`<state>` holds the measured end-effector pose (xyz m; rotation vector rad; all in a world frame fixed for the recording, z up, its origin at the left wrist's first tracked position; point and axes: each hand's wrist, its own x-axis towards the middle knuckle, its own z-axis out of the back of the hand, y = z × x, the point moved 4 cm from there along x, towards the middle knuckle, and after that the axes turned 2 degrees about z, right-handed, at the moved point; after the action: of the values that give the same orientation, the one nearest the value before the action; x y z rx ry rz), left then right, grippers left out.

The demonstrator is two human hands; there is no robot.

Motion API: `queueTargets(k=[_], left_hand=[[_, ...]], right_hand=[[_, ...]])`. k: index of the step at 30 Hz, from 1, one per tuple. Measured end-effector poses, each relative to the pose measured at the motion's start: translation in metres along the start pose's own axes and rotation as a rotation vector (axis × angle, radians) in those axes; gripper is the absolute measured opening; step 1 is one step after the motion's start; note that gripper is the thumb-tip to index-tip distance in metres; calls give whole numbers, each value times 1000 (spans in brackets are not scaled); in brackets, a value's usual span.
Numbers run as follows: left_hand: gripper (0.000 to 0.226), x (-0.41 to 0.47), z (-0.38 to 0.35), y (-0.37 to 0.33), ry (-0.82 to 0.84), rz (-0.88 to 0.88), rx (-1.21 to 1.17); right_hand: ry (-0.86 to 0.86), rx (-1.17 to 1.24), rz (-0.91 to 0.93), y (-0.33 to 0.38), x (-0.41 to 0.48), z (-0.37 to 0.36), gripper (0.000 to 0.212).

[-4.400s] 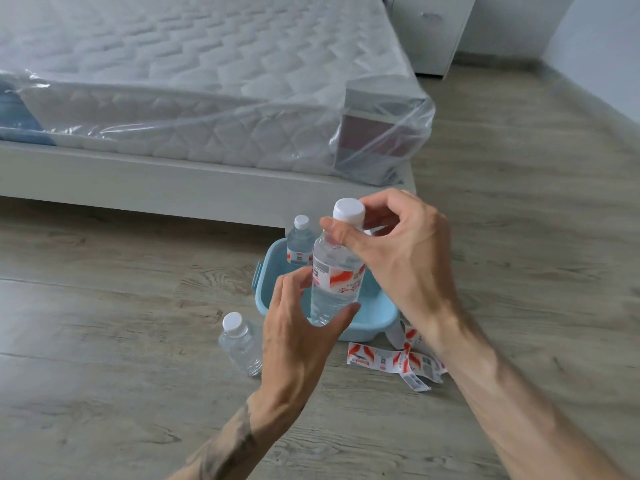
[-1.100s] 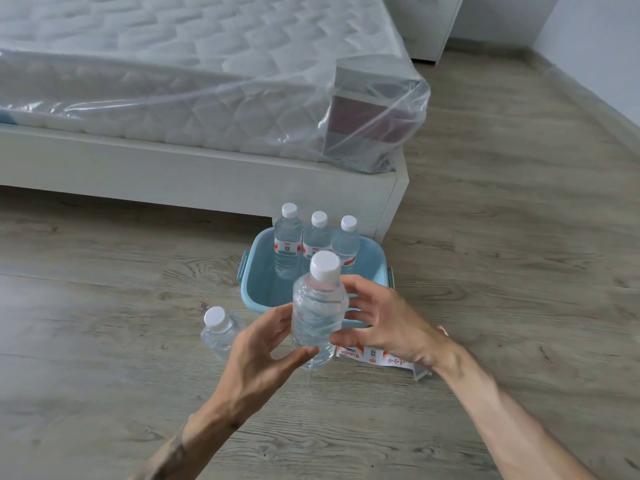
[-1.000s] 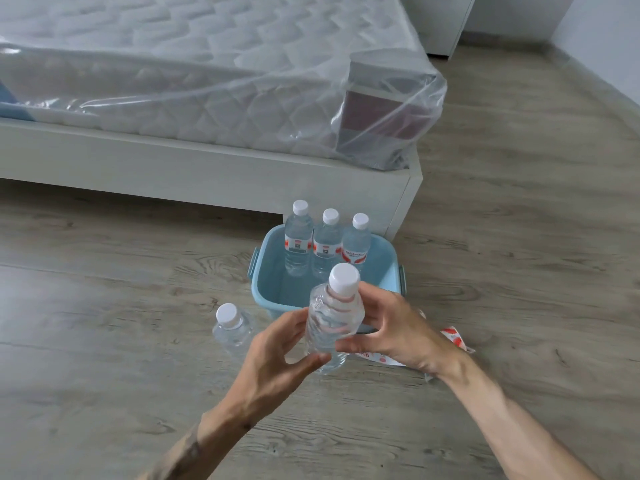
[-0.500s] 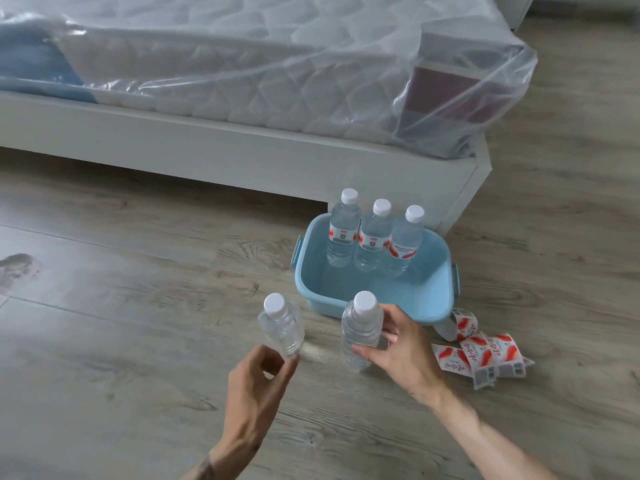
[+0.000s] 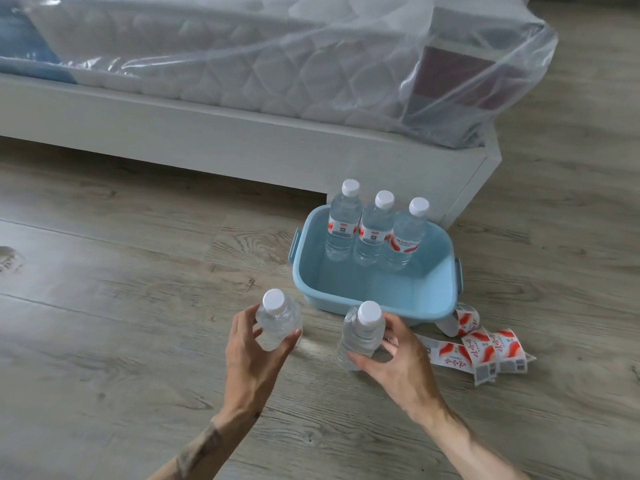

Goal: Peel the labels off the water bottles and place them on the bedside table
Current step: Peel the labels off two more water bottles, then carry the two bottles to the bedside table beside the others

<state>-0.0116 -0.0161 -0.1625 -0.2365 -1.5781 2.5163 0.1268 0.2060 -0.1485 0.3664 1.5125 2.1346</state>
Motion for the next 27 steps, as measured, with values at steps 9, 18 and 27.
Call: queueTargets(k=[9,18,27], left_hand=[[62,2,12,-35,74,-32,-103],[63,-4,74,-278,205,-110,-149],[60,-15,174,-637,409,-209,-100]], right_hand=[[-60,-12,11,33,4,16,62],[-97,19,12,245,2,152,66],[-149,13,55,575,-23,342,73]])
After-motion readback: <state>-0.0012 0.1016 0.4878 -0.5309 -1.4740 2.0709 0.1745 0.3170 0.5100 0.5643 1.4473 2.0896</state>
